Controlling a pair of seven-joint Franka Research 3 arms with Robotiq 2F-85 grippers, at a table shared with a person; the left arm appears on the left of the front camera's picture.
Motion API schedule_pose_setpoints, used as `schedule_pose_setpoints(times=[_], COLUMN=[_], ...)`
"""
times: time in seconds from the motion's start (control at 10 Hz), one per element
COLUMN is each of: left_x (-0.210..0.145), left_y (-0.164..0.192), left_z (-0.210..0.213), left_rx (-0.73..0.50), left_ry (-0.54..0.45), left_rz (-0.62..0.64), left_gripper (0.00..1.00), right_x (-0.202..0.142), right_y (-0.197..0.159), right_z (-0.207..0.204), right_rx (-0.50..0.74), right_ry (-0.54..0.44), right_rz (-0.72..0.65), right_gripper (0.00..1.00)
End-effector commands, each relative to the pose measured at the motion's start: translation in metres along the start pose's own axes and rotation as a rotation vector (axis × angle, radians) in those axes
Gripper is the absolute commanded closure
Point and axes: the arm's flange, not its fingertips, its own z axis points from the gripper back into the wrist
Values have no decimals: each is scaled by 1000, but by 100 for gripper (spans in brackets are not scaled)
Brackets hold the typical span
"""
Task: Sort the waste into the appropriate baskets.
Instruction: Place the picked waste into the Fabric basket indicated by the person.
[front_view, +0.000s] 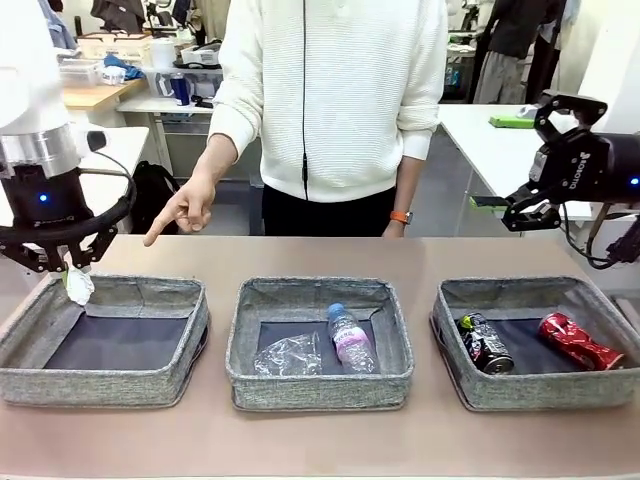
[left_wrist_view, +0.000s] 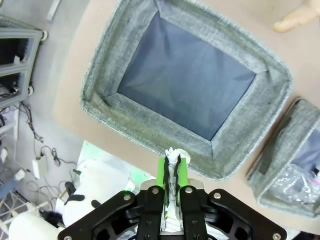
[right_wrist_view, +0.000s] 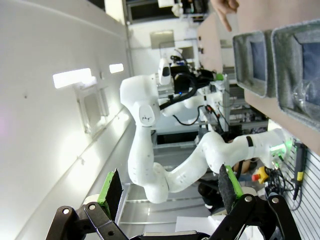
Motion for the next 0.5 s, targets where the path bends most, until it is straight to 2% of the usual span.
schedule_pose_setpoints(times=[0.0, 0.1, 0.2, 0.3, 0.4], left_x=[3, 2, 1, -4, -8], left_y=[-5, -8, -9, -23, -31], left_z=[9, 11, 12, 15, 17], left_rx=[-55, -83, -114, -105, -103], left_ry=[-20, -32, -37, -40, -41], left_rz=[22, 3, -20, -9, -8], left_gripper=[91, 80, 34, 23, 0], right_x=[1, 1, 1, 1, 1], right_y=[3, 3, 3, 3, 3], right_z=[-2, -2, -2, -2, -2], right_rx=[27, 27, 27, 27, 27], right_ry=[-1, -1, -1, -1, -1], right_rz=[7, 7, 7, 7, 7], right_gripper=[0, 0, 0, 0, 0])
